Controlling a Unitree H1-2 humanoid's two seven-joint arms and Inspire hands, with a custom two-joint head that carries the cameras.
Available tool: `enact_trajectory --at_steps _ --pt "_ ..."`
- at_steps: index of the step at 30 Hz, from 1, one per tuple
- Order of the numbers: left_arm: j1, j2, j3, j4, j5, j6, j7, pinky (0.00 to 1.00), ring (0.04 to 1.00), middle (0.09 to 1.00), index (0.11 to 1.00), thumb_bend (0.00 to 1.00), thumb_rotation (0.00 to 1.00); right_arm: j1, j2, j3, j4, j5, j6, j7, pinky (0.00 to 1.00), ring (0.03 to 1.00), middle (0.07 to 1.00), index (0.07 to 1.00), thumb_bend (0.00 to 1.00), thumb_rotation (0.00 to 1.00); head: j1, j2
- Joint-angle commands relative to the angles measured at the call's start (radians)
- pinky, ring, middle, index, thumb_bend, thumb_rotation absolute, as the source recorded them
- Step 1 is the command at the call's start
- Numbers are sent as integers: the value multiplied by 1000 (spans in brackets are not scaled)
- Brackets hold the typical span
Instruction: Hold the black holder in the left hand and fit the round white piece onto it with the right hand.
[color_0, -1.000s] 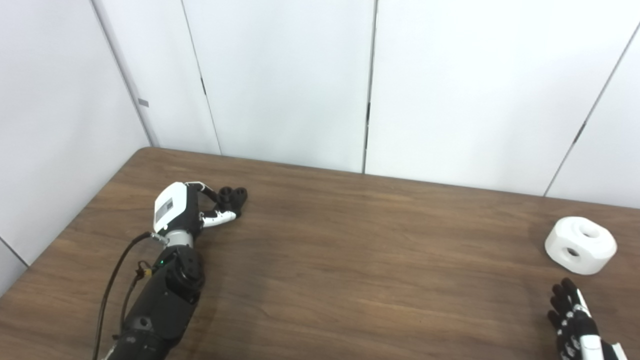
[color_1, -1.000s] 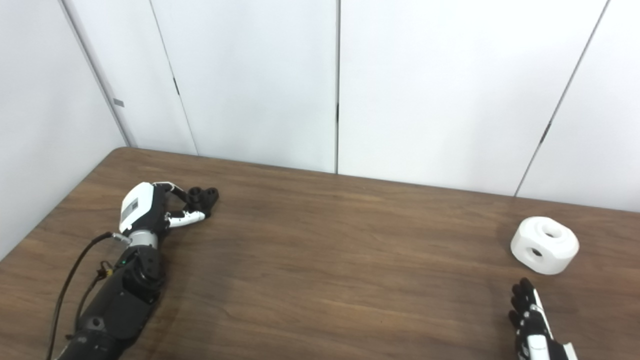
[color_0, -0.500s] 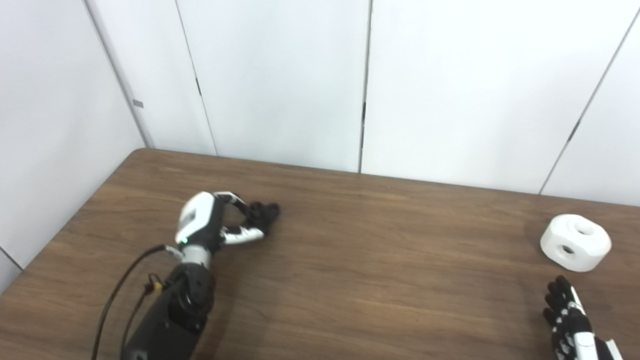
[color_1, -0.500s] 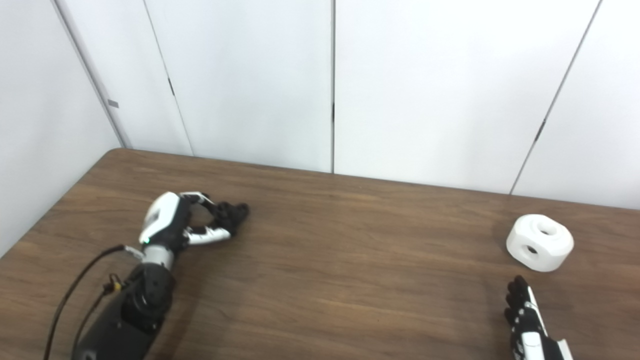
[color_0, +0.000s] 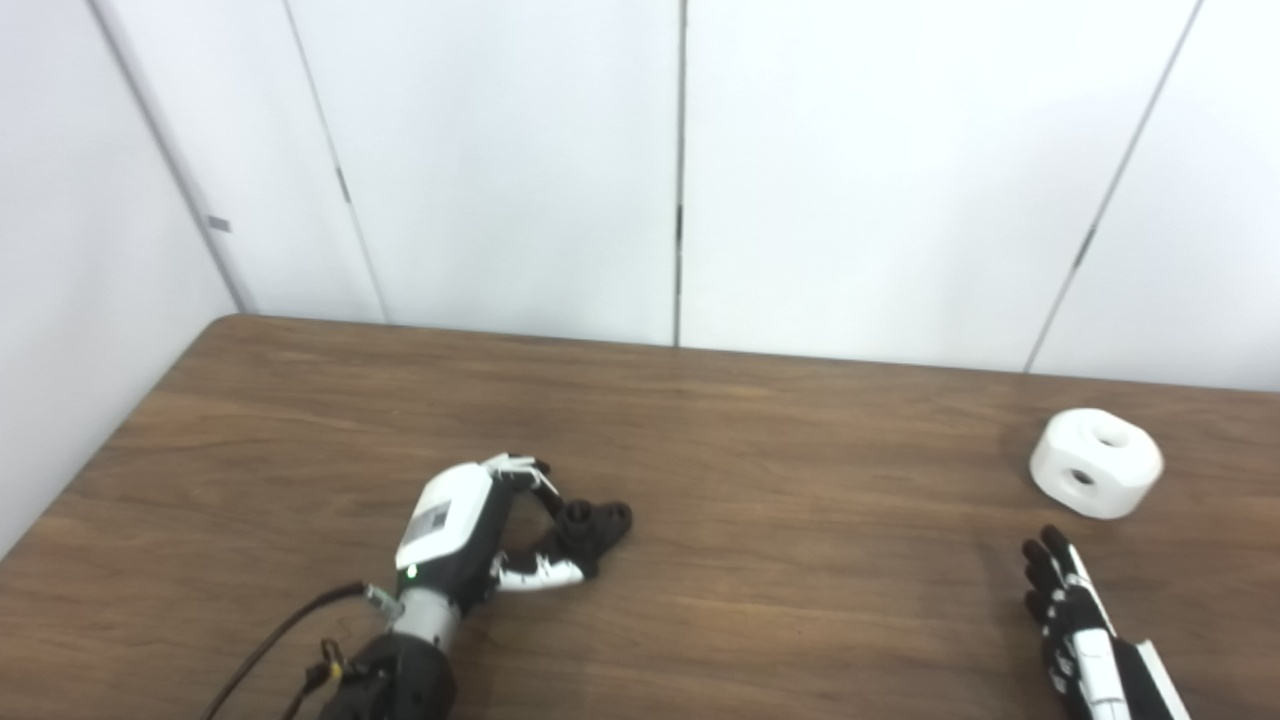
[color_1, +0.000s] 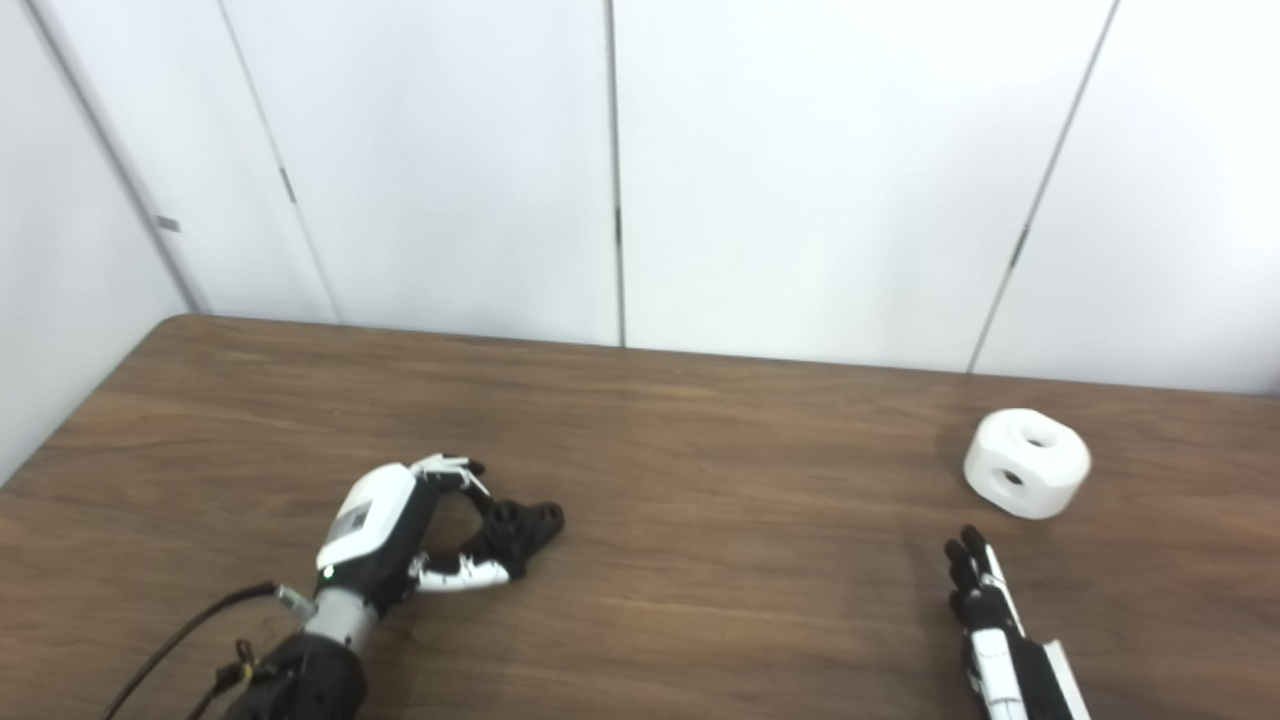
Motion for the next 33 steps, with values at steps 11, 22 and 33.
enact_trajectory --at_steps 11,22,33 --pt "101 -34 -109 -119 85 -81 -104 907 905 825 489 517 47 -12 25 22 -76 -1 34 -15 1000 998 980 1000 576 1000 -48 41" --pt "143 -61 -144 -120 113 -136 -118 909 898 820 488 518 47 -10 32 34 -118 -17 83 -32 1000 989 969 1000 596 1000 -99 71" --pt "141 -66 -117 -38 115 -216 -88 894 883 817 487 518 46 -93 -6 -15 -122 -75 75 -67 1000 980 963 990 527 894 -174 57"
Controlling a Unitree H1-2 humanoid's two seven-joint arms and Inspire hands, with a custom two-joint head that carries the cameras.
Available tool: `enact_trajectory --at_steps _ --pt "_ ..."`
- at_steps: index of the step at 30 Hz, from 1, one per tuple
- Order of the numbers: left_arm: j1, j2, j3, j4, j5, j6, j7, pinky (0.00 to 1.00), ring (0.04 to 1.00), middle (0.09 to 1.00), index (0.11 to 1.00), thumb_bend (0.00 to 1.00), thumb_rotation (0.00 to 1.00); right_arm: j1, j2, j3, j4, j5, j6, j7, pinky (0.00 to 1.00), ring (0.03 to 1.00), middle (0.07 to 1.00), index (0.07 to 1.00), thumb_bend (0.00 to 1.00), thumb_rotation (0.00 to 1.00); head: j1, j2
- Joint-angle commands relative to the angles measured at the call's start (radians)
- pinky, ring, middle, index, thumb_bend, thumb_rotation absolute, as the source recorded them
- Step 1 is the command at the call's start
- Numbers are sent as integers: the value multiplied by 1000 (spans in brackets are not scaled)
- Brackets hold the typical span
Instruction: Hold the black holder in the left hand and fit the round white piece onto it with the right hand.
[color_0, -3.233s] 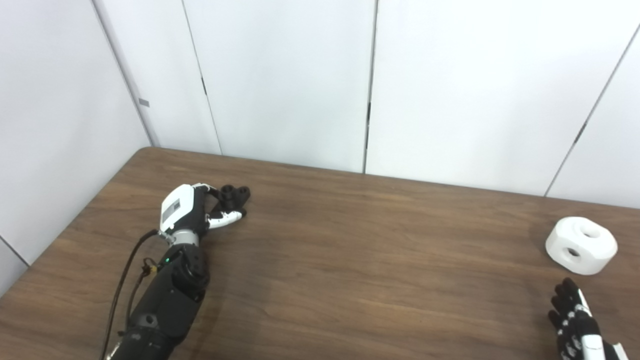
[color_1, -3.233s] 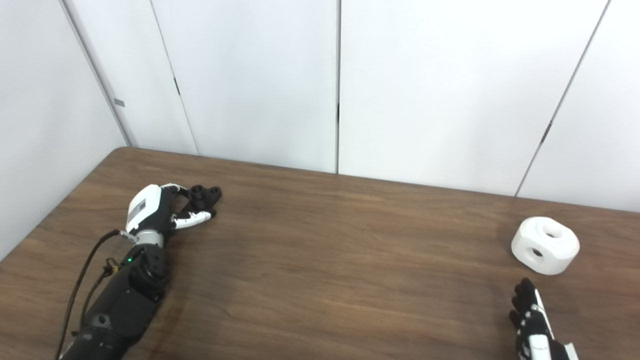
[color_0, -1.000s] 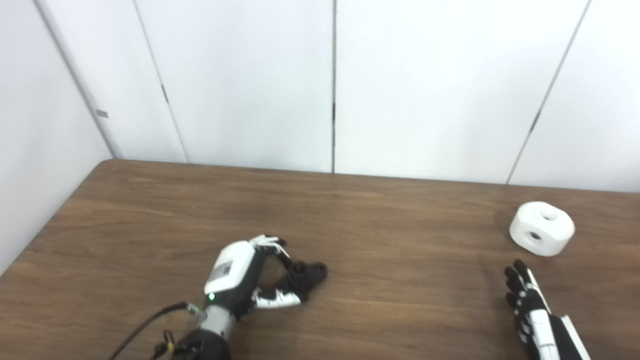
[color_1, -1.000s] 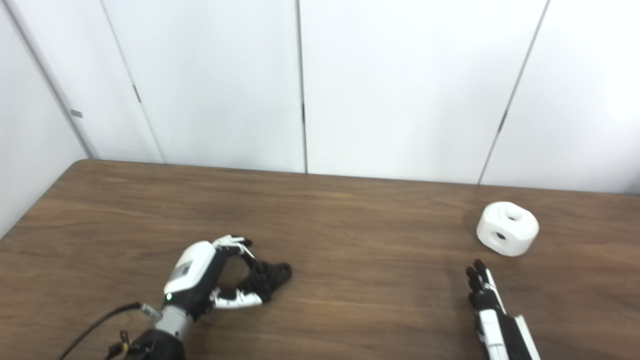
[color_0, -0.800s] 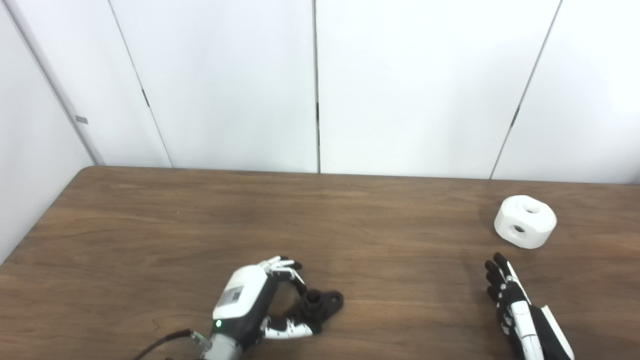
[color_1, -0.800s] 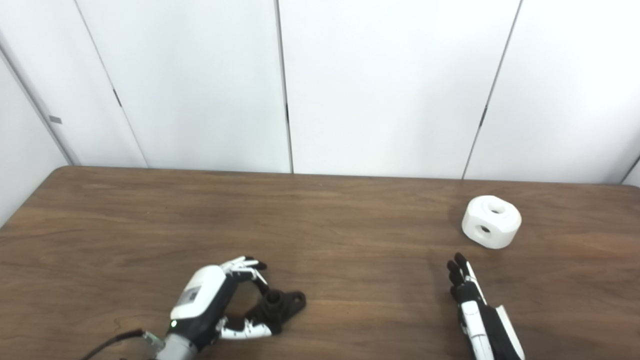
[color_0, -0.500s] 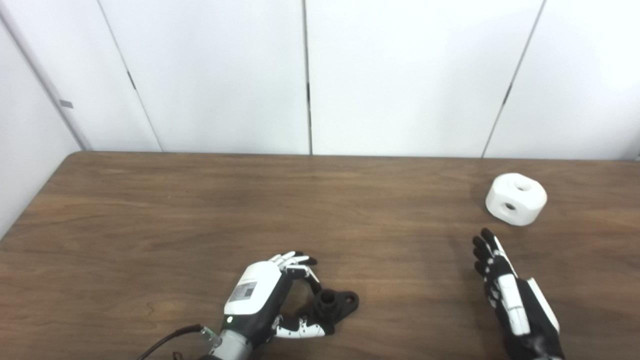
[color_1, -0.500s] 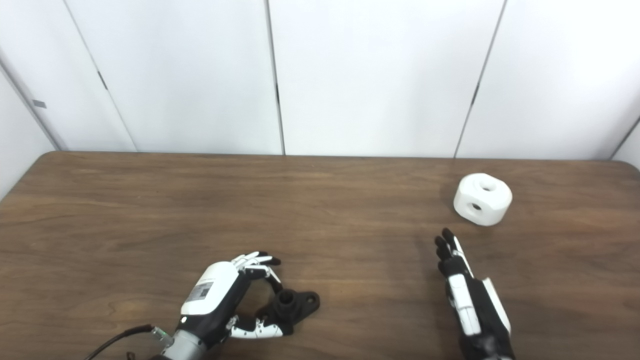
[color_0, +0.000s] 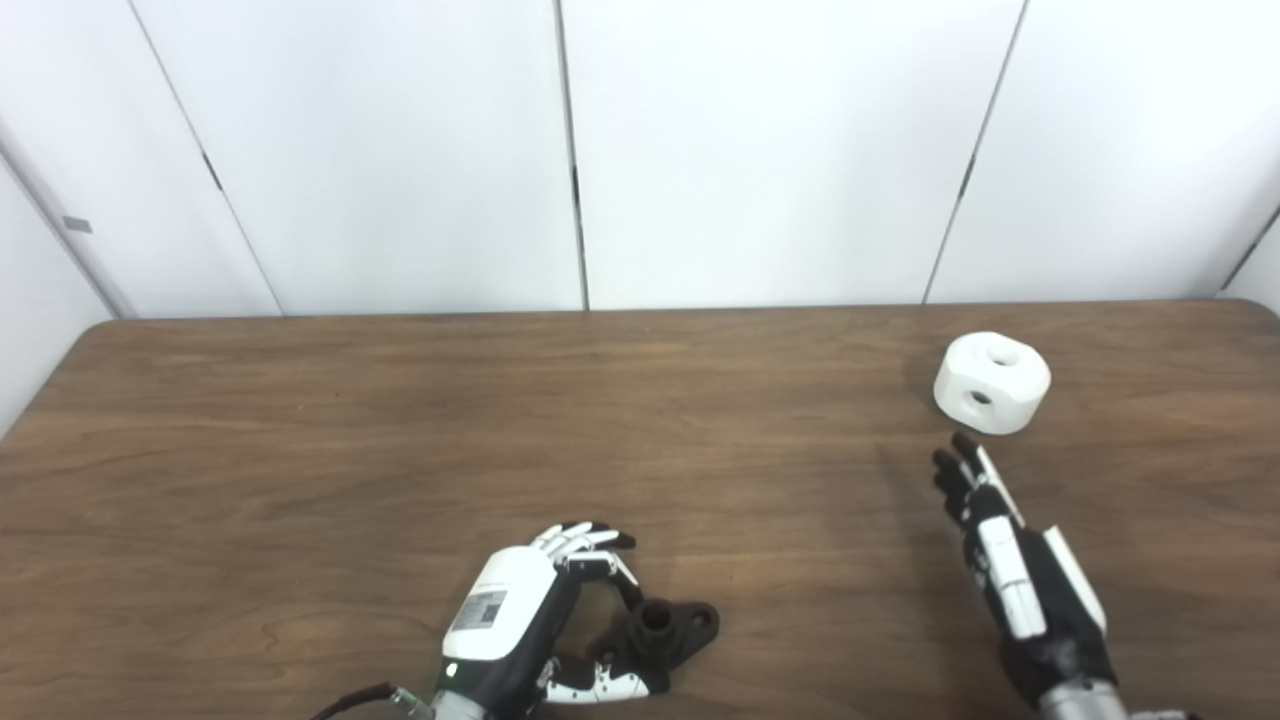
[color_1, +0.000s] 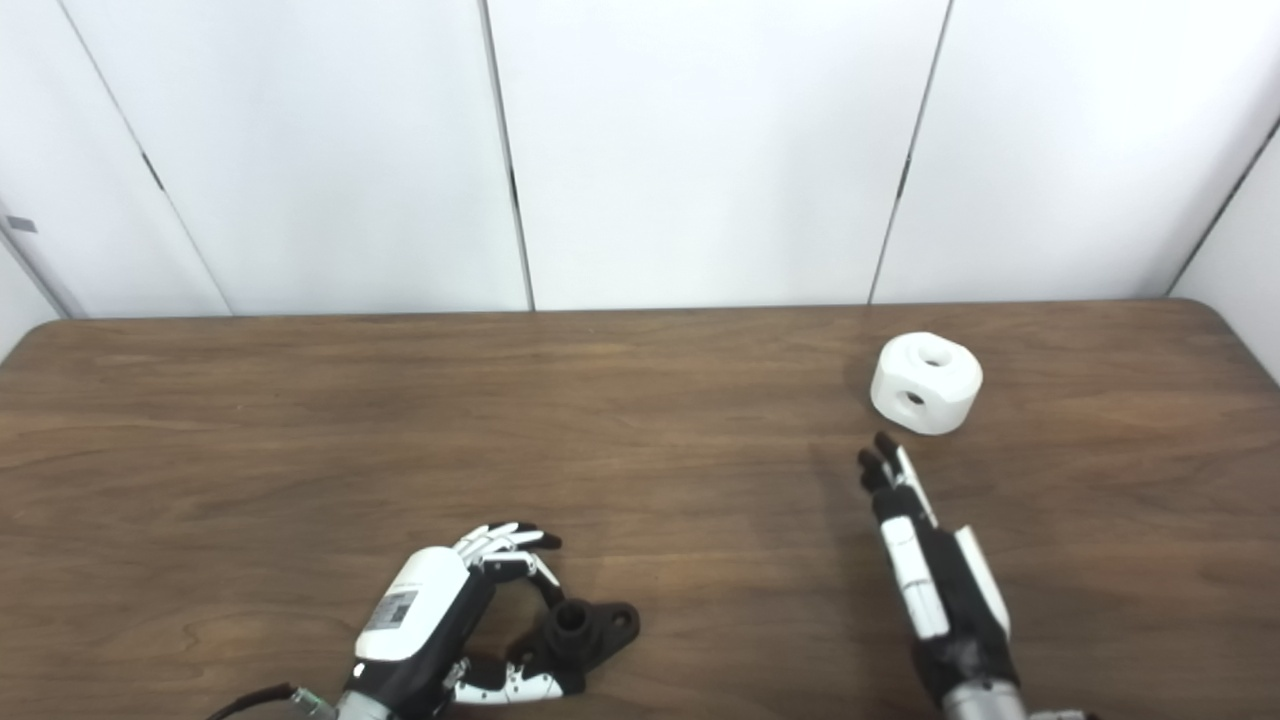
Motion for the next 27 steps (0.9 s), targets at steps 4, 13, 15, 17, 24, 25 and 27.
enact_trajectory --at_steps 4,13,15,17,24,25,27 --pt "0 17 6 43 16 -25 -9 894 881 816 487 518 46 -97 -36 7 -67 -172 1 -28 951 947 938 942 564 850 -71 -10" --pt "12 36 36 43 0 -77 -3 880 875 803 487 517 43 -248 -140 25 -116 -421 92 10 829 897 928 934 632 611 -151 -13" --pt "16 35 43 35 -3 -76 -12 878 875 800 487 517 43 -285 -160 26 -111 -462 119 24 834 893 922 933 653 565 -155 -10" --pt "17 35 48 35 -4 -80 -16 879 877 800 488 517 43 -318 -176 25 -100 -492 143 39 878 922 933 938 678 541 -159 -12" --pt "11 40 53 41 12 -88 -14 877 869 795 487 517 43 -422 -232 42 -48 -598 224 99 948 996 960 913 738 427 -174 -15" --pt "11 39 54 40 10 -87 -14 878 869 795 487 517 43 -429 -236 44 -41 -605 227 104 939 999 966 909 747 414 -174 -15" --pt "10 40 55 42 14 -87 -13 878 869 794 487 517 43 -457 -255 56 -4 -632 243 119 935 1000 974 907 754 391 -176 -19"
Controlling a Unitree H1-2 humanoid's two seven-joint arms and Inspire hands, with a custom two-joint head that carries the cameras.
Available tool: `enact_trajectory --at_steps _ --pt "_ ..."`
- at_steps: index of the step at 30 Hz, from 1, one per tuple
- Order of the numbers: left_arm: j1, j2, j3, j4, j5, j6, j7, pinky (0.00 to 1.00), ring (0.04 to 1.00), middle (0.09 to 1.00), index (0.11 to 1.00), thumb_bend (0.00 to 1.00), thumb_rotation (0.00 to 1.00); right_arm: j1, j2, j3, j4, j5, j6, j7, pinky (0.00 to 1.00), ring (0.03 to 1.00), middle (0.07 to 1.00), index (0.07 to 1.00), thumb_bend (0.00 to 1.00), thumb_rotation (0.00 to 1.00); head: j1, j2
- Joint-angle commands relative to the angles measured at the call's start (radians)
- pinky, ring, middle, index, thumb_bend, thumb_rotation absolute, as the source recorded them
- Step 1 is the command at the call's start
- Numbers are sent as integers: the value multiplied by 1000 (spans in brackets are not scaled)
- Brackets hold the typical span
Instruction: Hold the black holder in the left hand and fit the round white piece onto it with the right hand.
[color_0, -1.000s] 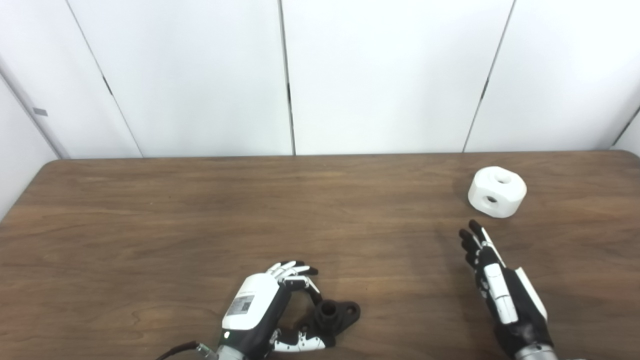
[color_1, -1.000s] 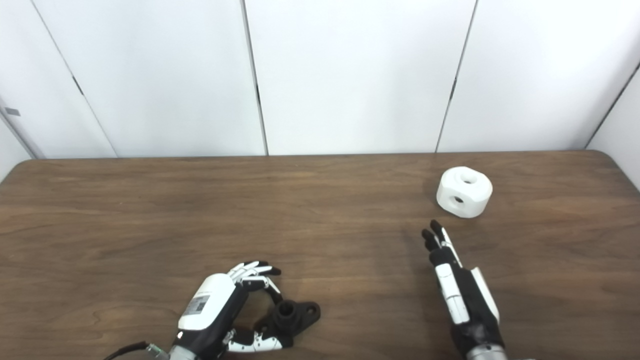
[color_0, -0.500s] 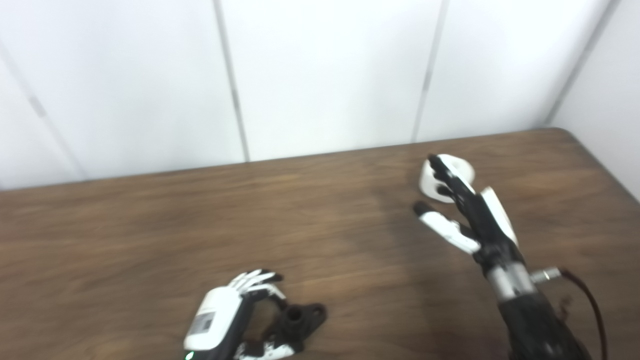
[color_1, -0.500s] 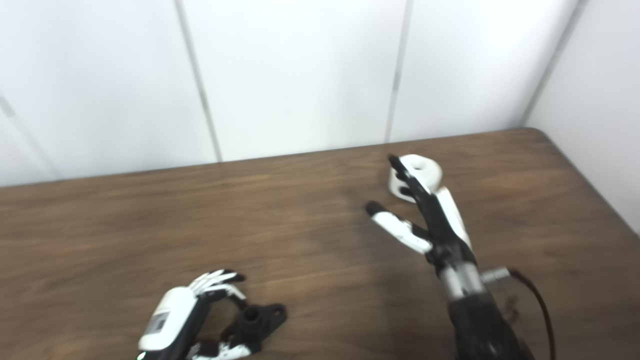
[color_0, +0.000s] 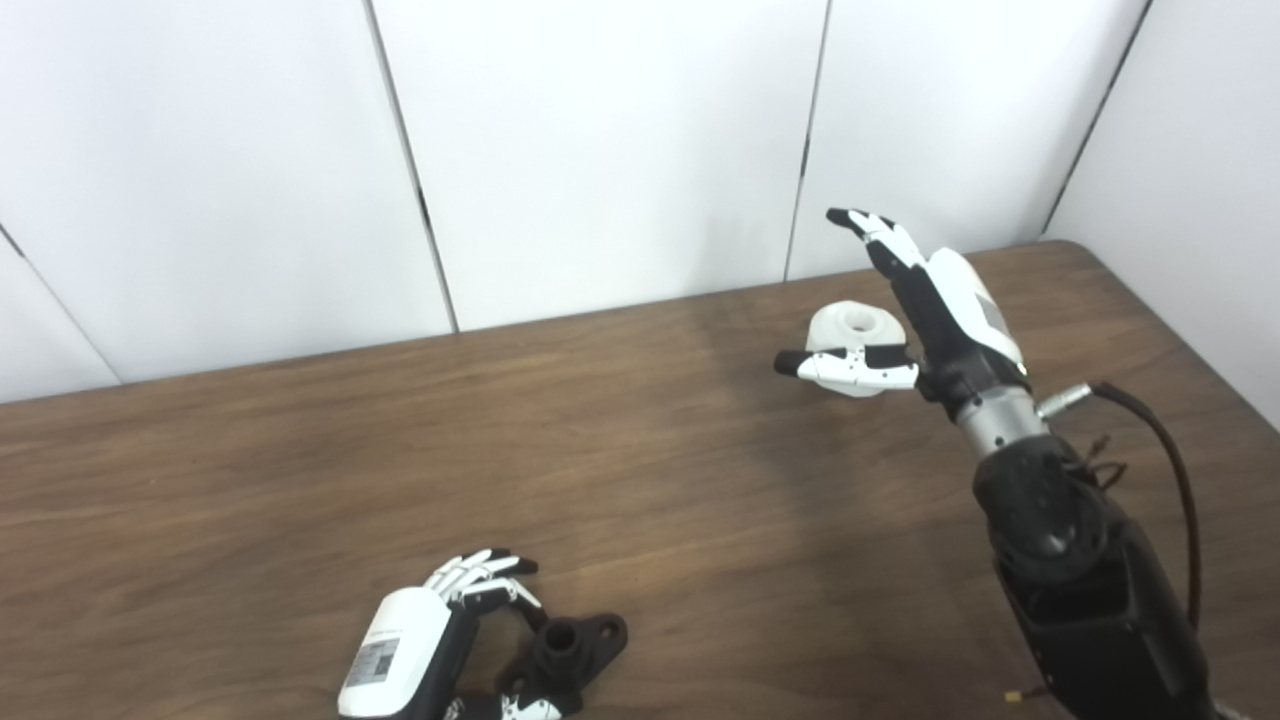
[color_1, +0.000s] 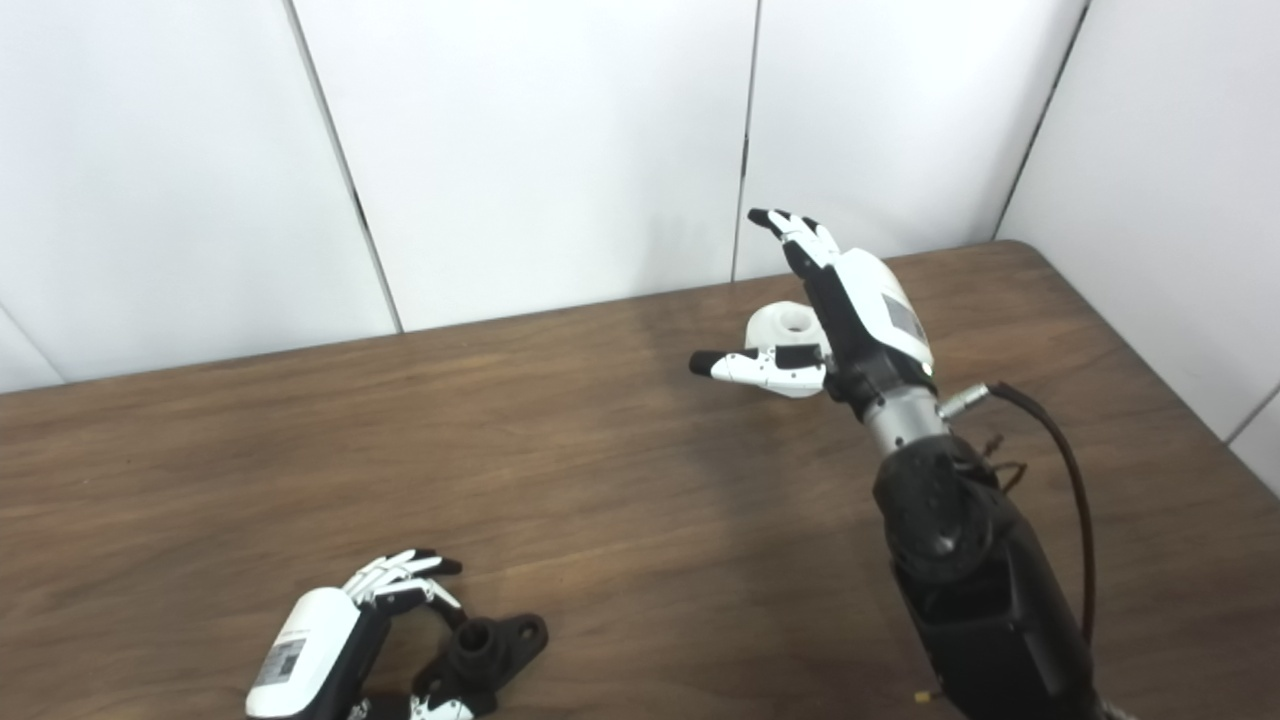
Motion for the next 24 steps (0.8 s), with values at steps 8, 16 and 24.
enact_trajectory --at_steps 8,16,24 --pt "9 24 11 11 24 3 -14 884 868 792 487 517 43 -135 -89 33 165 -79 10 42 1000 1000 994 888 798 284 -19 -3" --pt "11 20 15 -1 32 20 -29 879 865 789 487 517 43 -191 -140 63 308 -115 31 62 1000 1000 1000 897 877 288 -15 -6" --pt "10 15 15 0 47 20 -26 870 870 792 487 518 44 -221 -152 76 437 -115 17 32 1000 1000 1000 891 865 293 -13 -11"
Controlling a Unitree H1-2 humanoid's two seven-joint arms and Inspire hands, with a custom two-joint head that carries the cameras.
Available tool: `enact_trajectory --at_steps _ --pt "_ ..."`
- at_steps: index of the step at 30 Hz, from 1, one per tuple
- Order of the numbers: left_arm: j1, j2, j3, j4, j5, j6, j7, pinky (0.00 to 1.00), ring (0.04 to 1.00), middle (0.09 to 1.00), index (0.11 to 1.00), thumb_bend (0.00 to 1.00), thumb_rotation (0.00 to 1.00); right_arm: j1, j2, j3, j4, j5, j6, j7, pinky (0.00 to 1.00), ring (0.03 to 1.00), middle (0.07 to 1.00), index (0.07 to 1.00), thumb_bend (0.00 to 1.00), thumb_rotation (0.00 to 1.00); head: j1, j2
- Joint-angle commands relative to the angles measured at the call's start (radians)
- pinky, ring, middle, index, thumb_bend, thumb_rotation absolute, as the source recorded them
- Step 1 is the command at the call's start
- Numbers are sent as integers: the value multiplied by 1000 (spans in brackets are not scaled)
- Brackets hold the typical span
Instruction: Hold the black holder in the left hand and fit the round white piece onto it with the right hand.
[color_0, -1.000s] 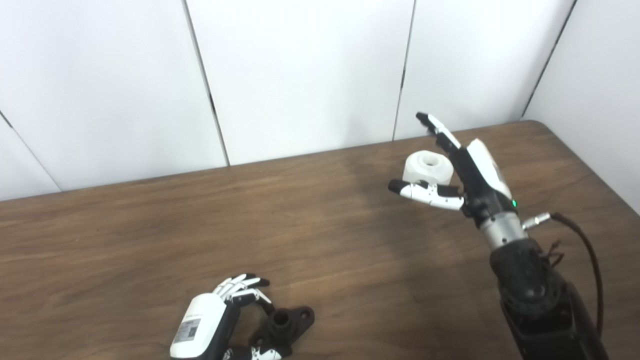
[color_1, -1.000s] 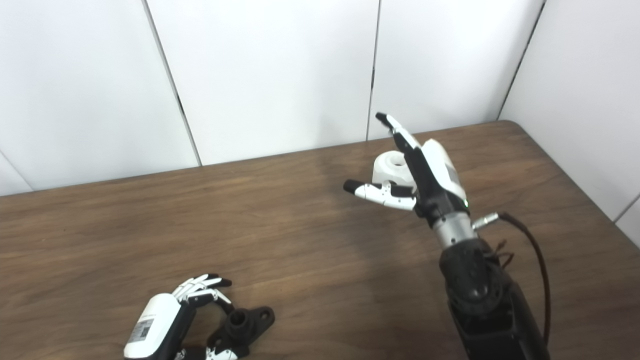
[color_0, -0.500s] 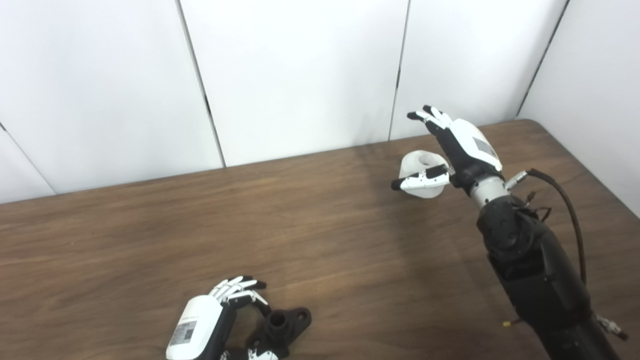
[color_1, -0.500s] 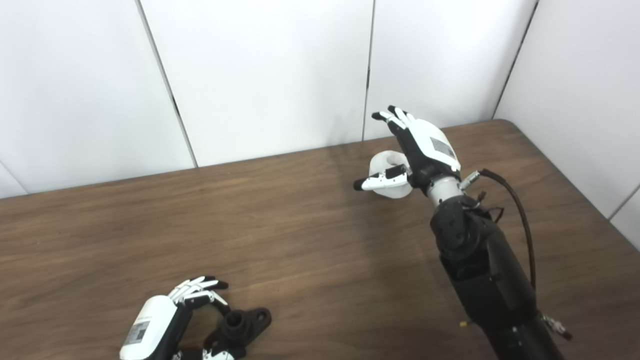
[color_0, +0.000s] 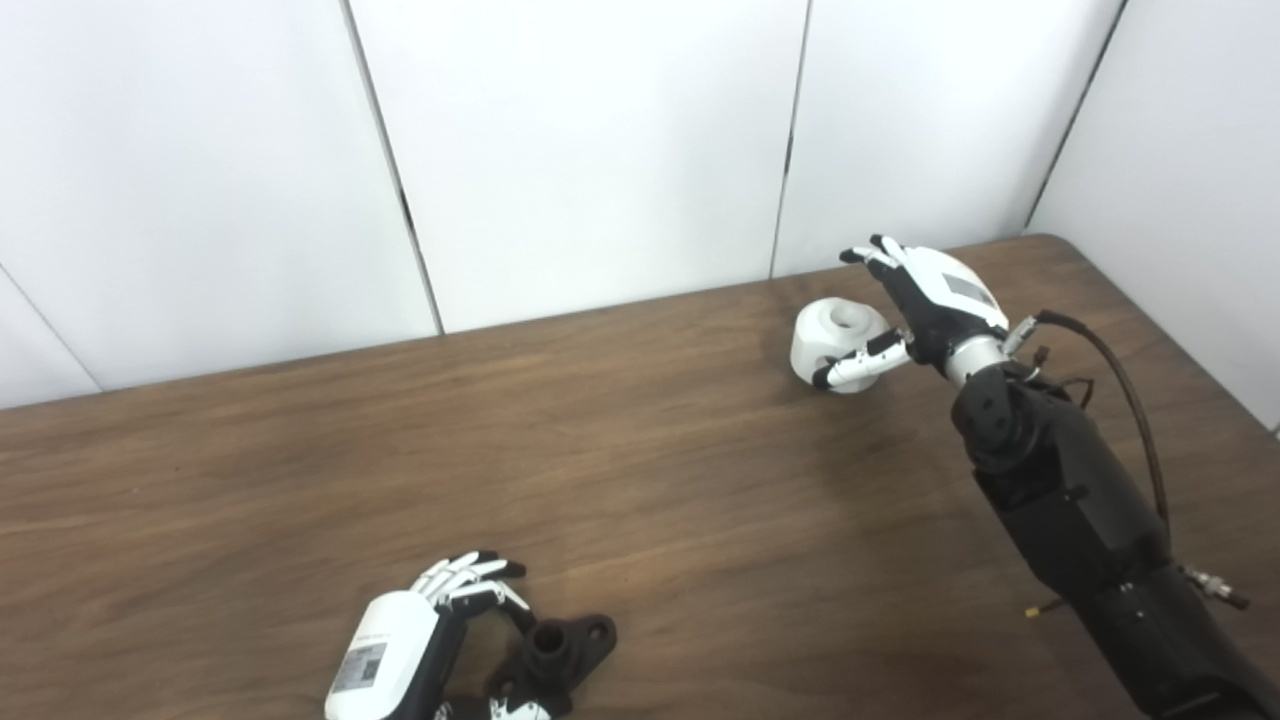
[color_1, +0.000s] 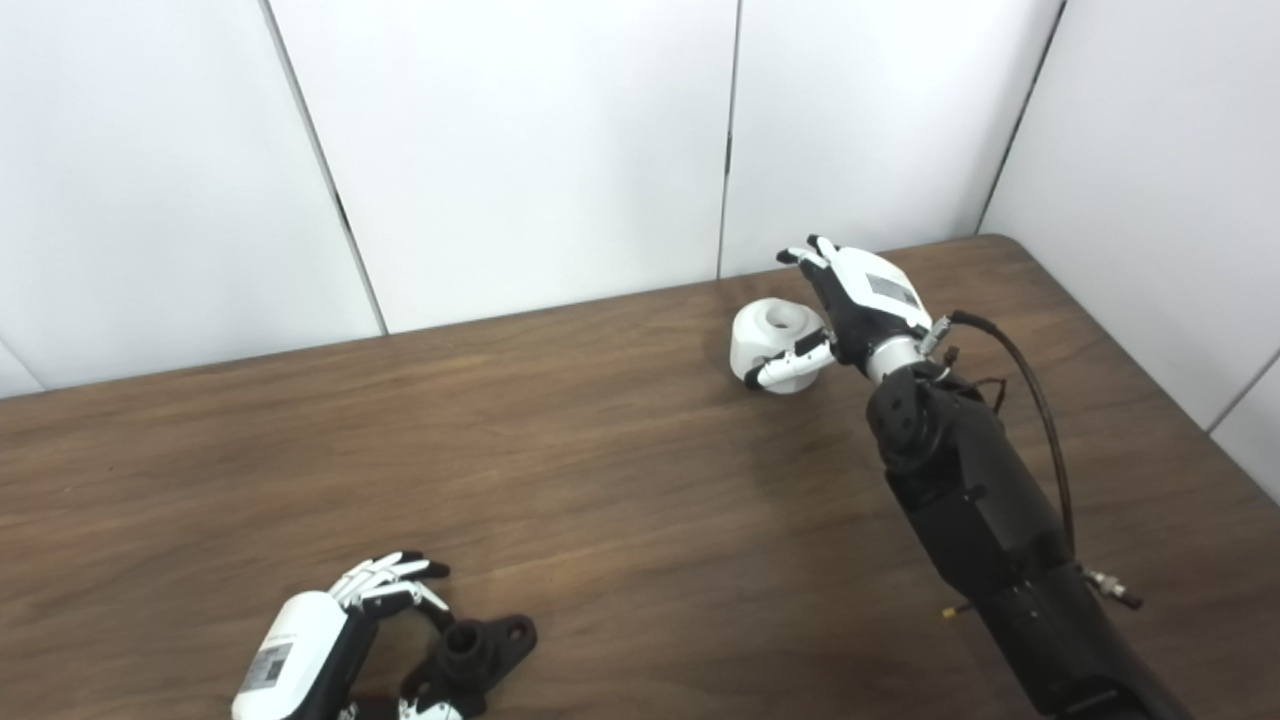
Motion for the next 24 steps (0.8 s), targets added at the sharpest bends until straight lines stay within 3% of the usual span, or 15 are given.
enact_trajectory --at_steps 1,14,24 --pt "10 13 7 1 32 26 -18 871 871 792 487 518 44 -57 -32 -1 4 -14 -22 -33 1000 1000 1000 888 860 297 0 0" --pt "12 12 5 -7 41 31 -26 870 870 793 487 518 44 -86 -49 44 83 -11 -46 -49 1000 1000 983 870 826 303 4 3" --pt "12 10 4 -8 38 30 -26 872 872 793 487 518 44 -87 -39 47 84 -2 -60 -66 1000 1000 955 755 804 281 7 5"
